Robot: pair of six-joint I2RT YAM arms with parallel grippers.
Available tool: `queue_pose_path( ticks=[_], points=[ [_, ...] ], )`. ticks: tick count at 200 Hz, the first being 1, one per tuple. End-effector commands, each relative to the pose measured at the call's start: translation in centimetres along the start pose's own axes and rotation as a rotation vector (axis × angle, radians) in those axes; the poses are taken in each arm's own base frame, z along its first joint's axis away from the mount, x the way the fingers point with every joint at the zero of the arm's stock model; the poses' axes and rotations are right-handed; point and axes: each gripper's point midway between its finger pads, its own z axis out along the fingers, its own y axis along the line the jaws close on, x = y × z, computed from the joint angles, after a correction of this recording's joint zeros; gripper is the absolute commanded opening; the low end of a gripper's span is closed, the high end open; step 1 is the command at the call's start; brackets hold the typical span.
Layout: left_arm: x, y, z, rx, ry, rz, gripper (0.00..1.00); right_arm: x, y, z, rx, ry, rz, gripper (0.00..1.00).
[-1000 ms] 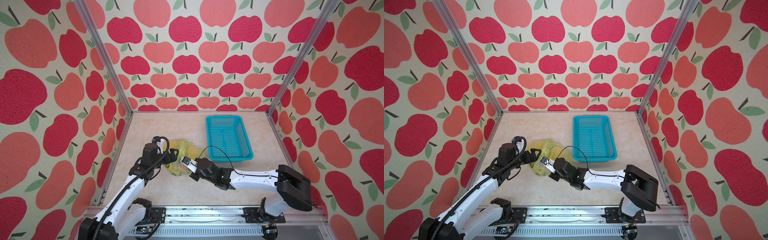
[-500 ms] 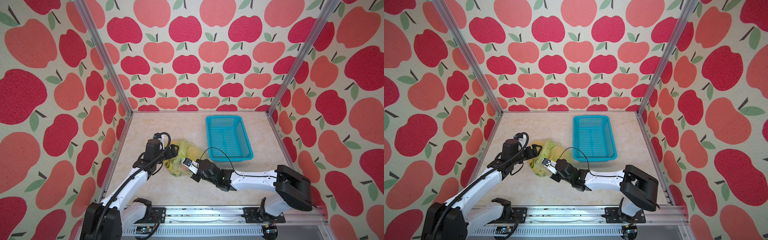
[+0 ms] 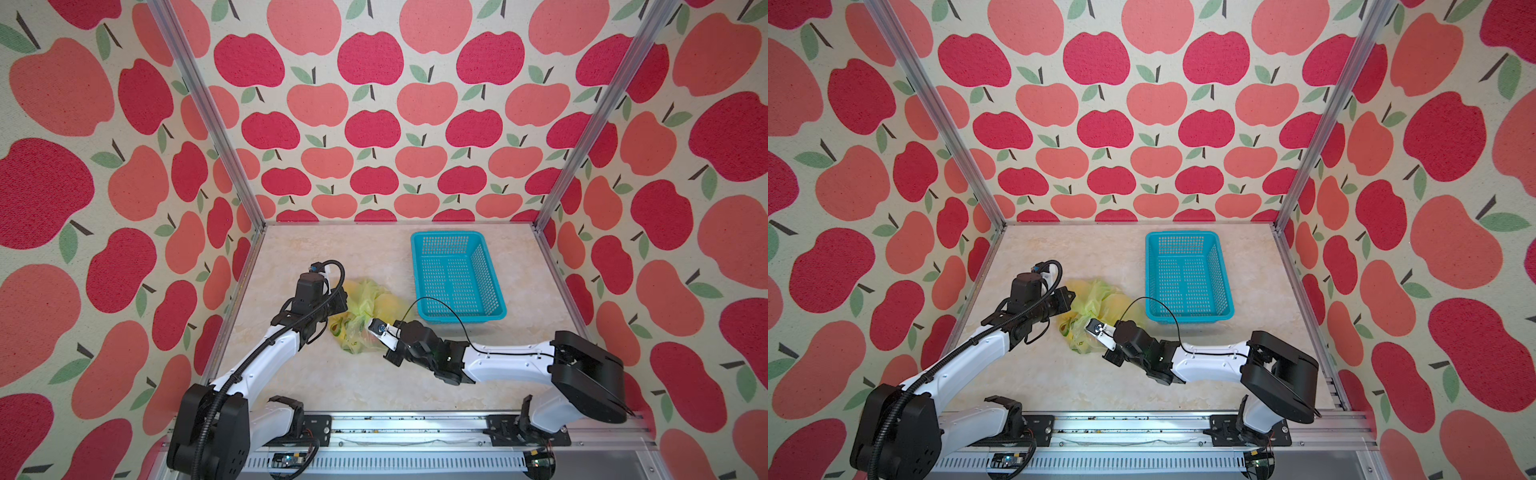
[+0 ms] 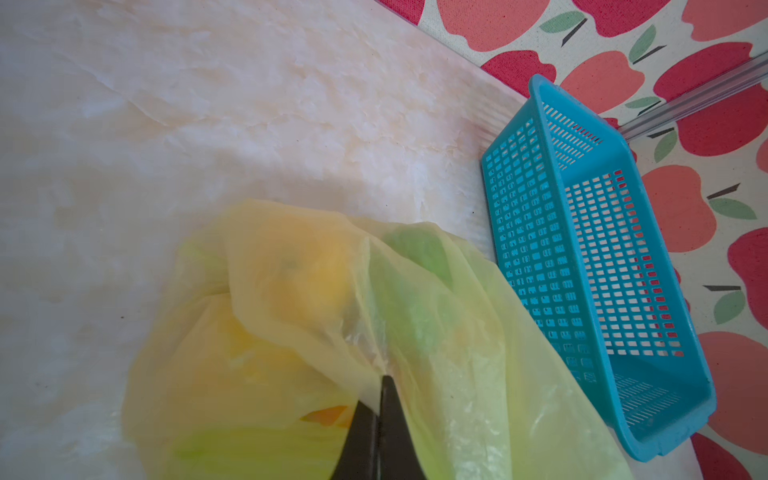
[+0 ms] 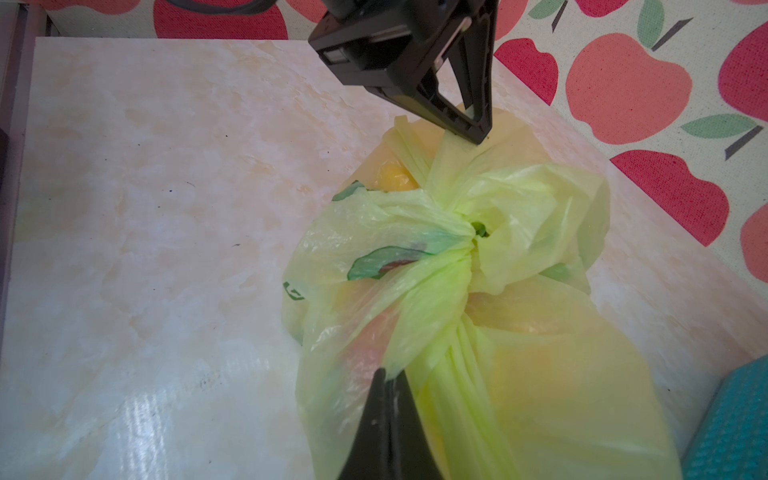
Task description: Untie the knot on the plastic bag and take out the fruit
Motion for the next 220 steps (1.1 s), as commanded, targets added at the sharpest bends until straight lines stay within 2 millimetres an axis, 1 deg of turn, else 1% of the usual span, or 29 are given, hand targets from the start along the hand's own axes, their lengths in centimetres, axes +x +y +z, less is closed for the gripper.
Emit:
queue_pose_path(
  ticks=[1, 14, 19, 40, 50, 62, 64, 66, 79, 96, 135, 163, 197, 220],
  points=[
    [-1.5, 0.1, -1.2, -0.033, -0.049, 0.007, 0.00, -0.7, -0.6, -0.3, 0.037, -0.025, 0.007, 0.00],
    [-1.5, 0.6, -1.8, -0.050, -0.068, 0.001, 0.00, -0.3, -1.3, -0.2, 0.071, -0.017, 0.011, 0.00],
    [-1.9, 0.5, -2.7, -0.046, -0.096, 0.001, 0.00, -0.2, -1.6, -0.2, 0.083, -0.015, 0.017, 0.00],
    [-2.3, 1.2, -4.2, -0.062, -0.145, -0.017, 0.00, 0.2, -2.5, -0.4, 0.108, -0.014, 0.043, 0.00],
    [-2.5, 1.8, -4.9, -0.078, -0.170, -0.031, 0.00, 0.3, -3.2, -0.5, 0.126, -0.010, 0.057, 0.00],
    [-2.6, 2.5, -5.5, -0.094, -0.190, -0.051, 0.00, 0.5, -3.3, -0.7, 0.131, -0.006, 0.065, 0.00],
    [-2.7, 2.6, -5.6, -0.096, -0.193, -0.054, 0.00, 0.7, -4.5, -0.6, 0.154, -0.001, 0.079, 0.00],
    [-2.7, 2.7, -5.6, -0.097, -0.195, -0.057, 0.00, 0.9, -4.8, -0.7, 0.163, 0.002, 0.084, 0.00],
    [-2.7, 3.4, -6.0, -0.101, -0.205, -0.083, 0.00, 1.4, -5.8, -1.0, 0.188, 0.002, 0.106, 0.00],
    [-2.8, 3.9, -6.3, -0.097, -0.212, -0.112, 0.00, 1.9, -6.7, -1.5, 0.204, -0.015, 0.142, 0.00],
    [-2.7, 4.9, -6.5, -0.101, -0.219, -0.152, 0.00, 2.7, -8.1, -2.3, 0.235, -0.025, 0.182, 0.00],
    [-2.6, 5.4, -6.6, -0.093, -0.218, -0.187, 0.00, 4.1, -9.3, -2.9, 0.262, -0.032, 0.239, 0.00],
    [-2.4, 6.4, -6.8, -0.099, -0.226, -0.226, 0.00, 4.8, -10.5, -3.8, 0.273, -0.048, 0.301, 0.00],
    [-2.4, 7.1, -7.0, -0.098, -0.230, -0.258, 0.00, 5.8, -11.4, -4.6, 0.298, -0.062, 0.342, 0.00]
  ],
)
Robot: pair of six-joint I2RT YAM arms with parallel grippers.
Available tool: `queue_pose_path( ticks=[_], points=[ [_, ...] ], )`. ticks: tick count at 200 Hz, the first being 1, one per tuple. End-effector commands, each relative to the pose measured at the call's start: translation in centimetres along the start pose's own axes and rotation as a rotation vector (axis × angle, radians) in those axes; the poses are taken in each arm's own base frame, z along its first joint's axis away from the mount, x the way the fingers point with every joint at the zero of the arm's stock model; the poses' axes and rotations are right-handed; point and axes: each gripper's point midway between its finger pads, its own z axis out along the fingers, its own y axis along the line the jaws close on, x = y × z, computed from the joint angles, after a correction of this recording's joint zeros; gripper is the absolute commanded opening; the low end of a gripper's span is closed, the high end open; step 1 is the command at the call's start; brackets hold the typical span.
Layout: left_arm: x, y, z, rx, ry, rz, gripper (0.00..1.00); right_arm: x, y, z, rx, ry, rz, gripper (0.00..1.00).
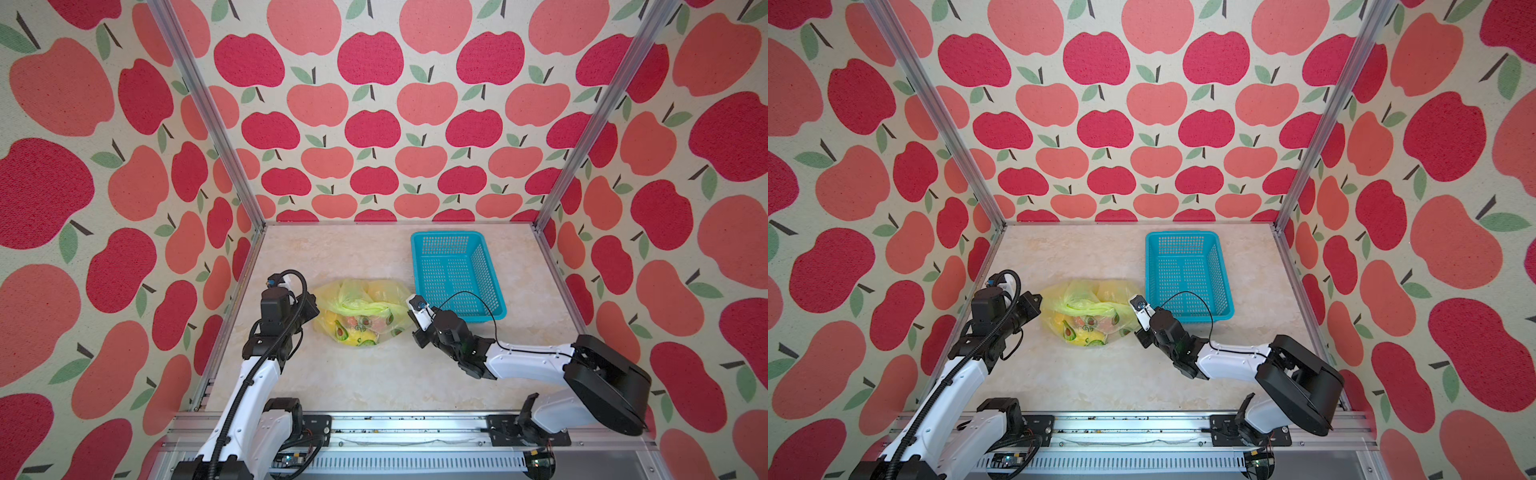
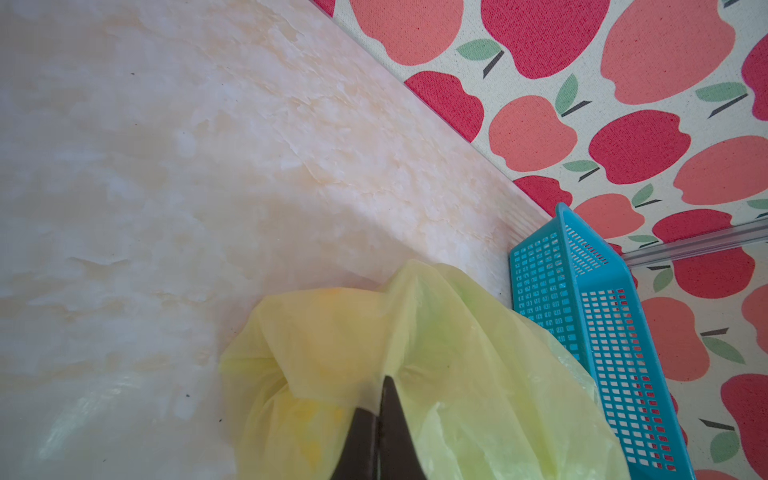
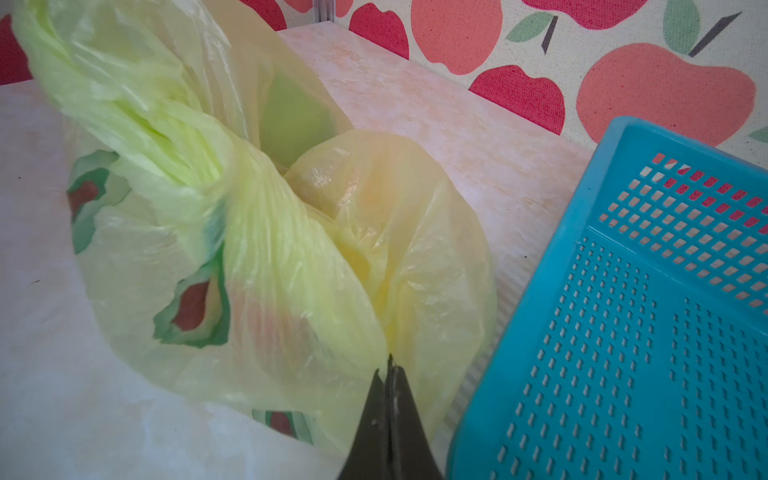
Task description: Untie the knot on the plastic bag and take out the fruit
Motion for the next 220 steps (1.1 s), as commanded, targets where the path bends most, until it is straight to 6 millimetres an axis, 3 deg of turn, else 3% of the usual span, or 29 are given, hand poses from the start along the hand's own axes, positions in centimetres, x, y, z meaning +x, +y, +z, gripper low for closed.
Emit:
queue_pose_path(
  ticks=[1, 114, 174, 220],
  points=[
    [0.0, 0.6, -0.2, 0.007, -0.005, -0.043, 0.00, -0.2, -1.3, -0.8, 0.021, -0.042, 0.083, 0.00],
    [-0.6, 2.8, -1.3, -0.032, -0.051, -0.102, 0.00, 2.0, -5.0, -1.5, 0.023, -0.061, 0.274, 0.00],
    [0.0, 5.6, -0.2, -0.017, -0.006, -0.261, 0.00, 2.2, -4.8, -1.7, 0.007, -0.078, 0.280, 0.00],
    [-0.6, 4.7, -0.6, 0.020, -0.022, -0.232, 0.00, 0.9, -3.4, -2.2, -0.078, -0.104, 0.263, 0.00]
  ],
)
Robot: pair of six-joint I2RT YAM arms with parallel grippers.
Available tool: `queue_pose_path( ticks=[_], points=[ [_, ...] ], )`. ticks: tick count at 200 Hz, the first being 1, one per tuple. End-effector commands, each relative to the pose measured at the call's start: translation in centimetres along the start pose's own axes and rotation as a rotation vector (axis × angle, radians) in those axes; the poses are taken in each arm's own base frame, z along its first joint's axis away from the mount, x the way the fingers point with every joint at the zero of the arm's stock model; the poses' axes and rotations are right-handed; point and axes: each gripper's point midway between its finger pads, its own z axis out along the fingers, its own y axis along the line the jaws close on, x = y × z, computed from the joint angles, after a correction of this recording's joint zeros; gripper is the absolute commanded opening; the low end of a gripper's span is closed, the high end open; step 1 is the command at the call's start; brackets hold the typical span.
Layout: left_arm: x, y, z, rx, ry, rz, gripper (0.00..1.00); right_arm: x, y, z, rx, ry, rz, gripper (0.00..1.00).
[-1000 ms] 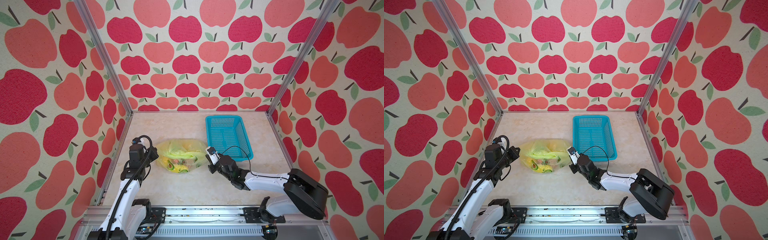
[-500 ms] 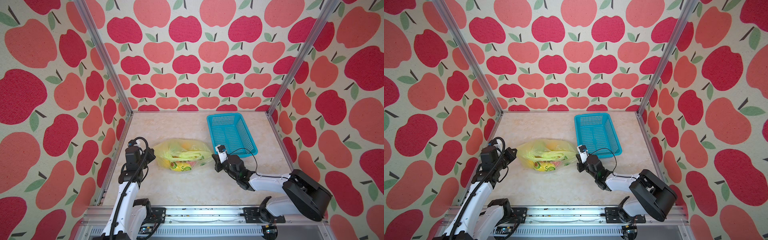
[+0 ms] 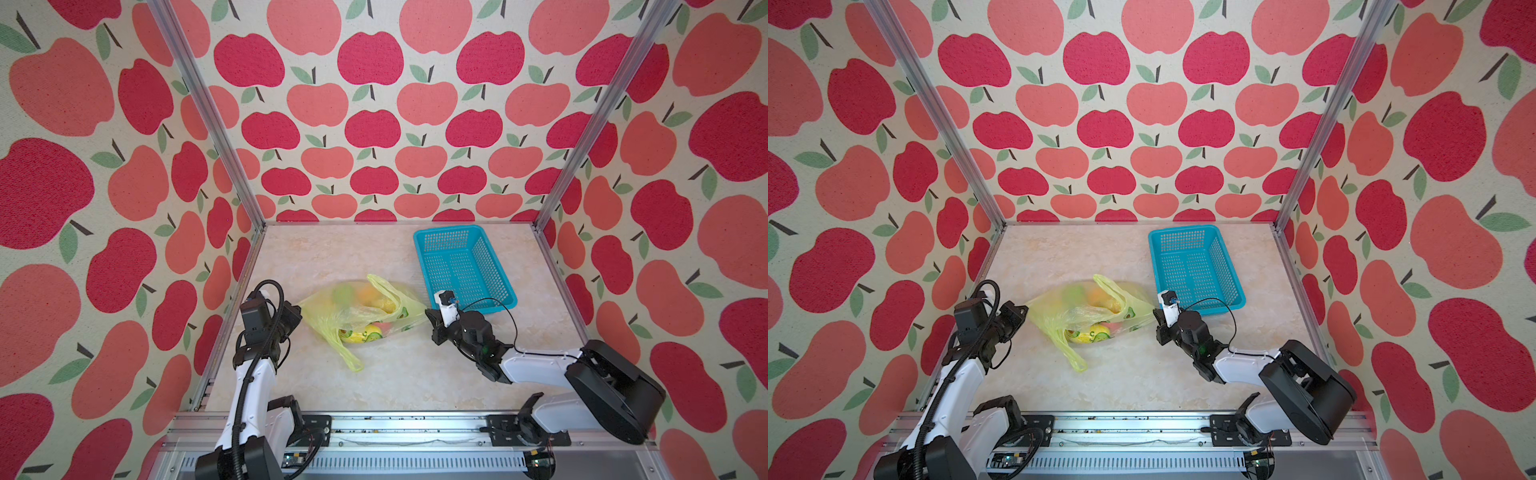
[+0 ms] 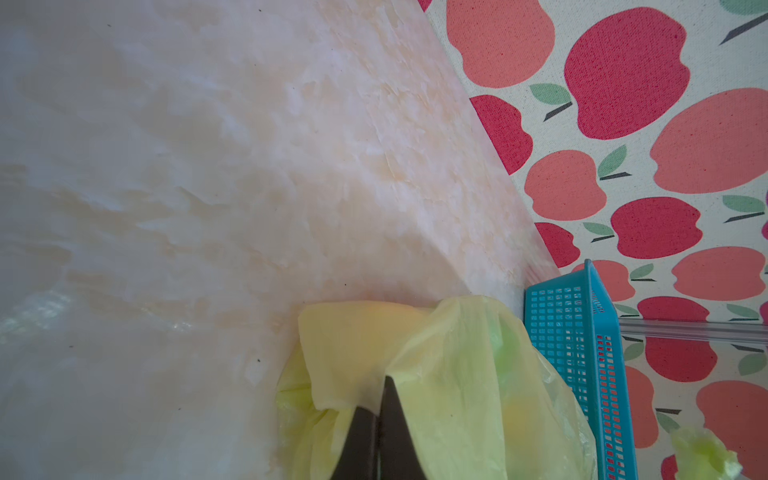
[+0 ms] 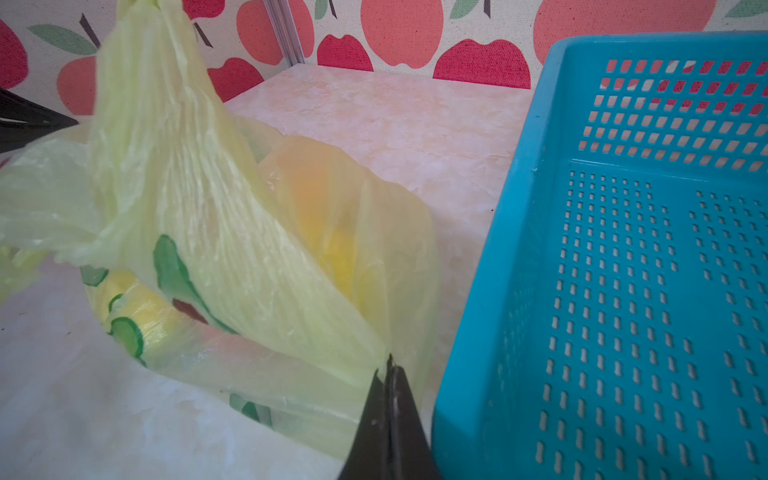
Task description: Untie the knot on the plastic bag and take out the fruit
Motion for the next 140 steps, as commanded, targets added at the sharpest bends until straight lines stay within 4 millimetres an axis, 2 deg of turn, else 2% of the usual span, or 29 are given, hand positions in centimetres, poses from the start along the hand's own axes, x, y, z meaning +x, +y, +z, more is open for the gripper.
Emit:
queue_pose_path(
  ticks=[1, 16, 26, 45, 57, 73, 82, 99, 118, 140],
  points=[
    [-0.7, -1.5, -0.7, 0.064, -0.033, 0.029, 0.00, -1.3, 1.0, -0.6, -0.056, -0.041, 0.007, 0.00],
    [-0.9, -2.1, -1.3, 0.075, -0.052, 0.050, 0.00, -2.0, 1.8, -1.0, -0.079, -0.057, -0.013, 0.00],
    [-1.0, -2.6, -1.8, 0.084, -0.065, 0.072, 0.05, -2.5, 2.6, -1.4, -0.095, -0.064, -0.034, 0.11],
    [-1.1, -3.7, -2.5, 0.100, -0.082, 0.119, 0.18, -3.6, 4.0, -2.1, -0.103, -0.064, -0.087, 0.42],
    [-0.9, -4.4, -2.8, 0.102, -0.091, 0.154, 0.30, -4.4, 4.8, -2.6, -0.106, -0.078, -0.123, 0.59],
    [-0.7, -5.0, -3.4, 0.086, -0.109, 0.207, 0.57, -5.3, 5.6, -3.4, -0.112, -0.090, -0.154, 0.73],
    [-0.6, -5.5, -3.8, 0.078, -0.126, 0.245, 0.68, -5.8, 6.0, -3.9, -0.114, -0.093, -0.161, 0.77],
    [-0.4, -6.4, -4.7, 0.060, -0.165, 0.323, 0.80, -6.9, 6.3, -4.4, -0.116, -0.093, -0.170, 0.84],
    [-0.3, -7.3, -5.8, 0.034, -0.206, 0.401, 0.85, -7.8, 6.7, -4.5, -0.112, -0.071, -0.177, 0.86],
    [0.2, -9.3, -7.2, 0.056, -0.230, 0.493, 0.87, -8.6, 7.8, -4.0, -0.137, -0.046, -0.183, 0.88]
  ],
)
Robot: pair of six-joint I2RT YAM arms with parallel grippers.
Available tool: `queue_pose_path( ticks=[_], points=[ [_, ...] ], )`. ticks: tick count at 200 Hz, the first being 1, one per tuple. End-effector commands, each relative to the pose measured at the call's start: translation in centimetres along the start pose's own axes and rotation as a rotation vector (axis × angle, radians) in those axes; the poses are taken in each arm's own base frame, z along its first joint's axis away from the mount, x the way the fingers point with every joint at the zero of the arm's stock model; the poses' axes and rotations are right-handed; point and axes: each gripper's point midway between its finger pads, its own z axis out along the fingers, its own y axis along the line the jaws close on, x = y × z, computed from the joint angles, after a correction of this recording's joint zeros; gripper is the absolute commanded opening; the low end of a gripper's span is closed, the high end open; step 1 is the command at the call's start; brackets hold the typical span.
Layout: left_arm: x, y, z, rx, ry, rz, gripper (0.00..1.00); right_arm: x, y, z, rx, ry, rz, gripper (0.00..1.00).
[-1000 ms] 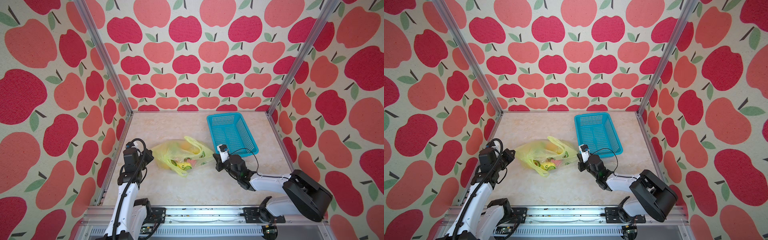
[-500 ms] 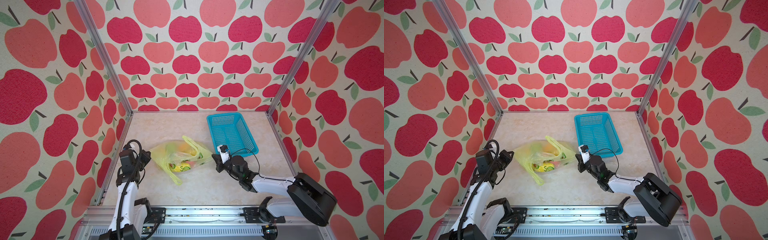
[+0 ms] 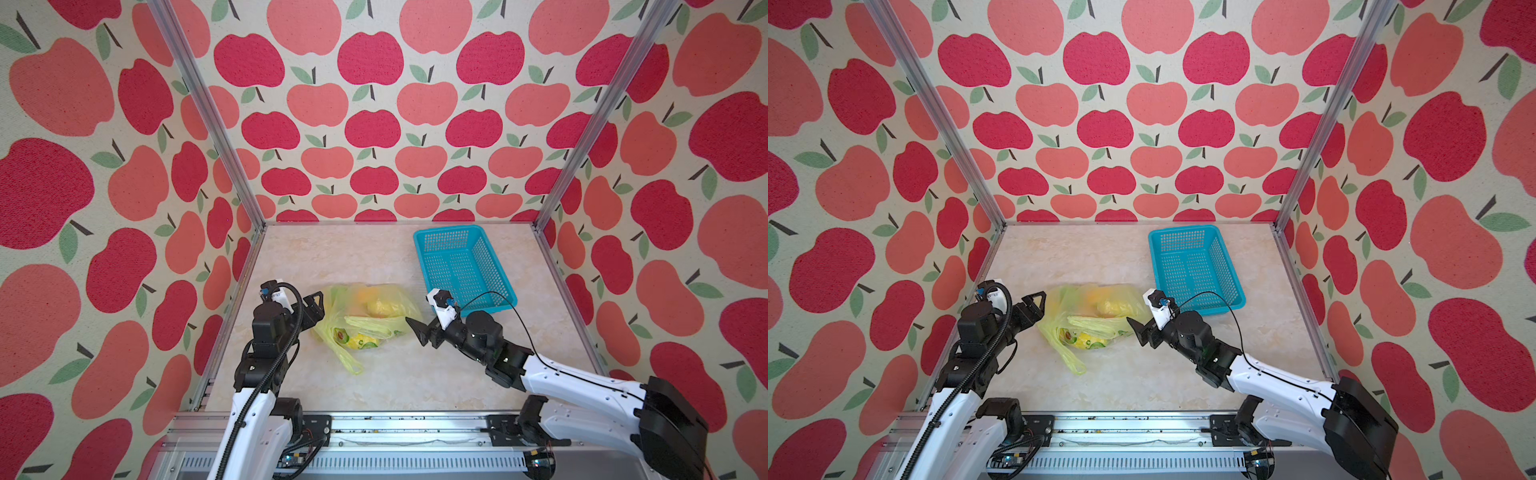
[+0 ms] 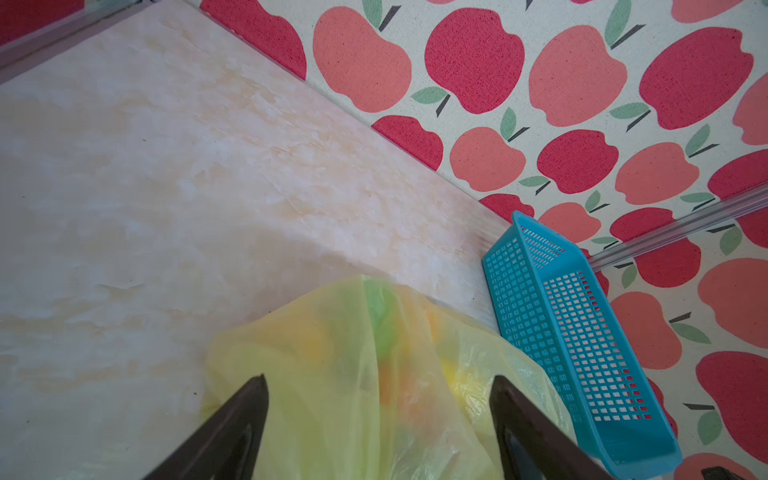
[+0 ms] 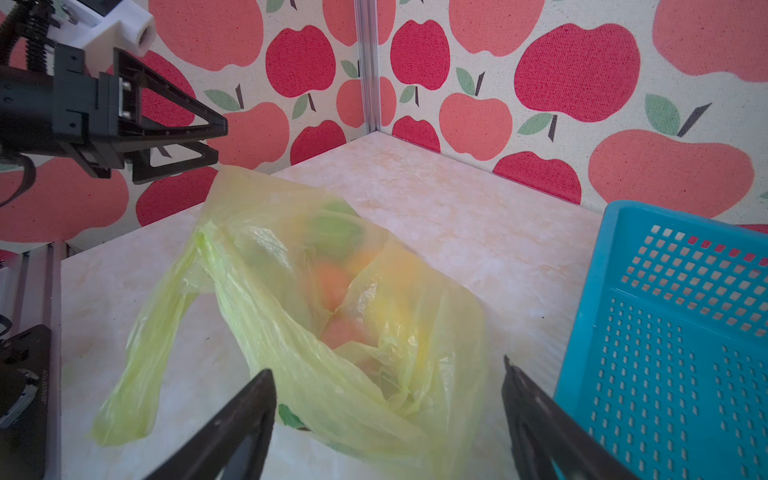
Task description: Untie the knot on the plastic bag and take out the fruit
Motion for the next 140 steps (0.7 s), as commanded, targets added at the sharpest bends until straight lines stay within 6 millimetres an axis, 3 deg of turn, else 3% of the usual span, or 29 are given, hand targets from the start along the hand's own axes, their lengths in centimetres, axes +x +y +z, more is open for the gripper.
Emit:
queue_pose_path(
  ticks=[1, 23, 53, 77, 103, 140],
  points=[
    [-1.7, -0.5, -1.7, -0.077, -0.062, 0.122, 0.87, -0.4, 0.6, 0.5, -0.005, 0.064, -0.028, 0.88],
    [-1.6, -2.9, -2.8, -0.039, -0.006, 0.157, 0.94, -0.7, 1.6, 2.1, -0.018, 0.123, -0.046, 0.90],
    [0.5, -6.3, -4.4, 0.101, 0.165, 0.092, 0.99, 0.1, 2.3, 5.3, 0.003, 0.267, -0.078, 0.89],
    [2.6, -5.5, -3.2, 0.120, 0.167, 0.073, 0.99, 0.8, 4.7, 7.4, -0.075, 0.333, -0.137, 0.89],
    [3.9, -3.2, -2.9, 0.004, 0.227, 0.106, 0.99, 2.6, 7.4, 8.6, -0.159, 0.392, -0.214, 0.90],
    [3.7, -4.1, -2.9, 0.049, 0.221, 0.120, 0.99, 3.5, 8.7, 9.0, -0.190, 0.403, -0.238, 0.90]
  ],
)
